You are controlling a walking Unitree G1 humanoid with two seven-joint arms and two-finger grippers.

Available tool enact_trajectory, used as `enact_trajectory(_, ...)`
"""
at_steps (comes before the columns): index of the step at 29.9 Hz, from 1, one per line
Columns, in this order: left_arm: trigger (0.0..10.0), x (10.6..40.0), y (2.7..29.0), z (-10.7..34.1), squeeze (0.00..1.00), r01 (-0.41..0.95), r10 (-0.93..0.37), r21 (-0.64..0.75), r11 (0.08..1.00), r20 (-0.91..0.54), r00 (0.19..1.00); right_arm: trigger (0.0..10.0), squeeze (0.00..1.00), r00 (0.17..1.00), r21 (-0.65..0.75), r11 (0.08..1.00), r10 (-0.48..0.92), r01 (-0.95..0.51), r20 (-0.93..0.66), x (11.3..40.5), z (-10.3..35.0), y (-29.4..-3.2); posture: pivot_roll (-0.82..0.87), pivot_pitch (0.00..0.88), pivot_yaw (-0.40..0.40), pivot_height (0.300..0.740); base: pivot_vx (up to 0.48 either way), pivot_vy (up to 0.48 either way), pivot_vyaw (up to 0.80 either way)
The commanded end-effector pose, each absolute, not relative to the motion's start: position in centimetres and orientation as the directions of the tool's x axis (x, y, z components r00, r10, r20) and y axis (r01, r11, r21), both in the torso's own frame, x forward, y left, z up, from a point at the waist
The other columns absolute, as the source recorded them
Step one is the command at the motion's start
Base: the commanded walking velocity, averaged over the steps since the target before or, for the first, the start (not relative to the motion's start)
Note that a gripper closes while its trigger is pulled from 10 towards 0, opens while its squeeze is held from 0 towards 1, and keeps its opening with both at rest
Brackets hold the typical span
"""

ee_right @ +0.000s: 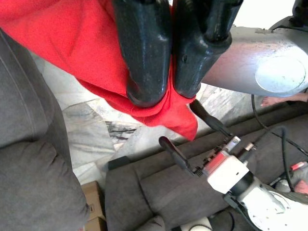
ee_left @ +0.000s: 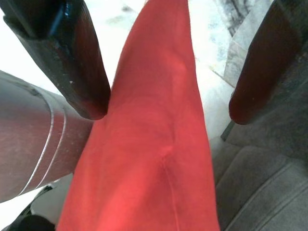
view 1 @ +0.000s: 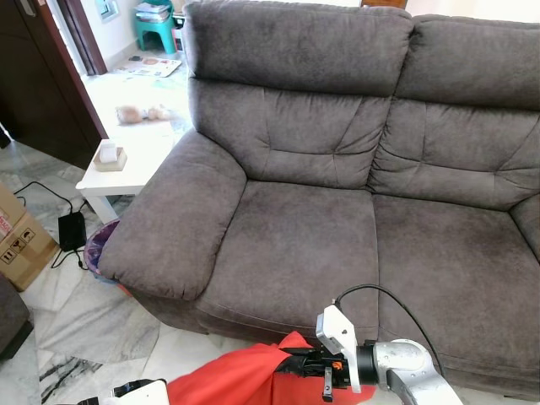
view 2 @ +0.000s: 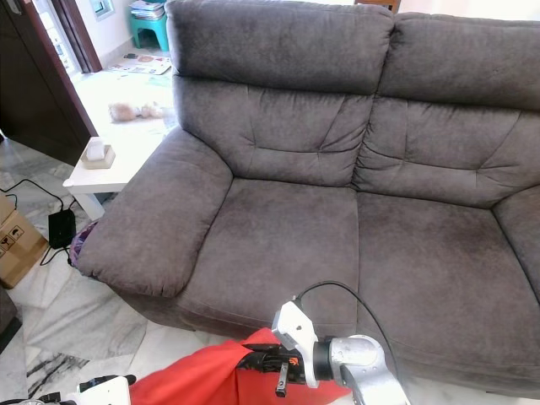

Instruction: Move the pillow to the sofa from floor

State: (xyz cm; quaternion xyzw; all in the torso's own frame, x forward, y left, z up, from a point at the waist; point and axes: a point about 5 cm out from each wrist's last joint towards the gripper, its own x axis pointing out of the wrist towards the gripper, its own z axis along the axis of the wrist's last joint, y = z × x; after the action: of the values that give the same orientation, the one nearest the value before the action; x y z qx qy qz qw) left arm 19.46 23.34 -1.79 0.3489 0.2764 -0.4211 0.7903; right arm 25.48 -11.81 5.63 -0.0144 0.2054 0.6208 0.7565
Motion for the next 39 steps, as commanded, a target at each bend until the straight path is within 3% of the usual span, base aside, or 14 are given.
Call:
enact_trajectory(1, 10.0, 19.1, 23.5, -2.3, 0.0, 0.861, -0.457, 0.324, 0.391, -0.744, 0.487, 10.0, 0.0, 0.127, 0.184, 0.17, 0.966, -0.968, -0.227, 25.8, 7.7, -10.9, 0.13, 0.092, 0.01, 0.74, 0.0, 0.0, 0.0)
enact_trajectory(3, 10.0, 19.6, 23.3, -2.3, 0.0, 0.847, -0.457, 0.331, 0.415, -0.73, 0.509, 10.0, 0.0, 0.125, 0.184, 0.169, 0.965, -0.968, -0.229, 25.8, 7.7, -11.0, 0.13, 0.092, 0.009, 0.74, 0.0, 0.0, 0.0)
enact_trajectory(13, 10.0, 19.2, 23.2, -3.1, 0.0, 0.873, -0.452, 0.311, 0.375, -0.761, 0.465, 10.0, 0.0, 0.126, 0.188, 0.171, 0.965, -0.967, -0.231, 25.7, 7.8, -11.3, 0.12, 0.097, 0.006, 0.74, 0.0, 0.0, 0.0)
enact_trajectory(14, 7.7, 19.1, 23.3, -3.2, 0.0, 0.874, -0.449, 0.309, 0.374, -0.764, 0.463, 10.0, 0.0, 0.126, 0.188, 0.171, 0.965, -0.967, -0.232, 25.7, 7.9, -11.3, 0.12, 0.099, 0.004, 0.74, 0.0, 0.0, 0.0)
enact_trajectory(16, 7.7, 19.0, 23.3, -3.3, 0.0, 0.875, -0.447, 0.307, 0.374, -0.767, 0.461, 10.0, 0.0, 0.125, 0.188, 0.171, 0.964, -0.967, -0.233, 25.7, 7.9, -11.3, 0.12, 0.099, 0.004, 0.74, 0.0, 0.0, 0.0)
enact_trajectory(17, 0.0, 18.9, 23.4, -3.4, 0.0, 0.875, -0.444, 0.302, 0.378, -0.77, 0.458, 10.0, 0.0, 0.124, 0.189, 0.17, 0.965, -0.967, -0.233, 25.7, 7.9, -11.3, 0.12, 0.099, 0.004, 0.74, 0.0, 0.0, 0.0)
enact_trajectory(28, 0.0, 18.8, 23.9, -3.6, 0.0, 0.883, -0.427, 0.301, 0.361, -0.788, 0.443, 10.0, 0.0, 0.131, 0.188, 0.177, 0.963, -0.966, -0.235, 25.7, 7.9, -11.4, 0.12, 0.1, 0.004, 0.74, 0.0, 0.0, 0.0)
enact_trajectory(39, 0.0, 18.7, 24.1, -3.8, 0.0, 0.912, -0.418, 0.294, 0.287, -0.818, 0.396, 10.0, 0.0, 0.134, 0.187, 0.183, 0.96, -0.965, -0.245, 25.7, 7.8, -11.5, 0.12, 0.1, 0.006, 0.74, 0.0, 0.0, 0.0)
